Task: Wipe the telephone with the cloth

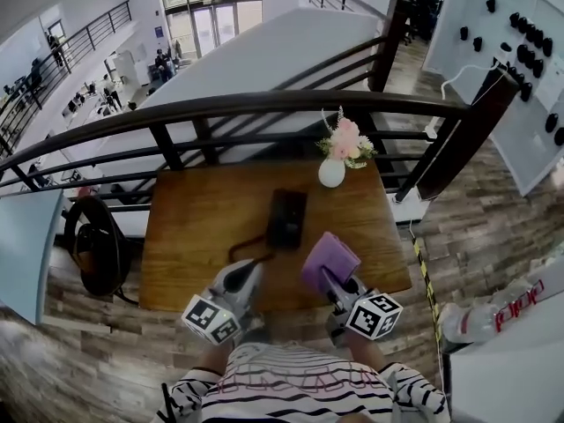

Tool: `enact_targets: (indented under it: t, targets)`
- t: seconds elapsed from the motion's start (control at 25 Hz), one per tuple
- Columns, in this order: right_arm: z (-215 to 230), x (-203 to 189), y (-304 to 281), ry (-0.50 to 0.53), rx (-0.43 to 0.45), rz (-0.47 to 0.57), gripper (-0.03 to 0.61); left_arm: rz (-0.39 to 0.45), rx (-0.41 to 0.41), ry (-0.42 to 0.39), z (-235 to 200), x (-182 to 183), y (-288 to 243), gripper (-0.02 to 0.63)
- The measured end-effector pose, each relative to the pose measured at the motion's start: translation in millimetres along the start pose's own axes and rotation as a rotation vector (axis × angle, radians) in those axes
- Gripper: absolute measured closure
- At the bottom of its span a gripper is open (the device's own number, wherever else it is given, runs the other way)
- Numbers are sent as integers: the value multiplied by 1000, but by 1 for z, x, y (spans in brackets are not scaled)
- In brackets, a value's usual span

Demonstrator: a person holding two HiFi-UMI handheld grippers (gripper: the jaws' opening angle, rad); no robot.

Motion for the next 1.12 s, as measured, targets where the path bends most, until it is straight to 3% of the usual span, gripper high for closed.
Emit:
enact_targets:
  t: [0.52, 1.12]
  targets:
    - [-5, 14, -78, 10, -52, 28, 529, -24, -67, 20, -74, 23, -5, 612]
    - [3, 8, -215, 110, -82, -108, 529, -27, -21, 55, -144, 24, 39, 612]
Point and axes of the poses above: the fingertips, and each gripper's own axes: y backward along the fingers, z to its right, x out of its top, the point moved 10 cm from there along y, backward along the fingers, and after that the axes turned 11 degrees about -x, right-handed, at the moved point
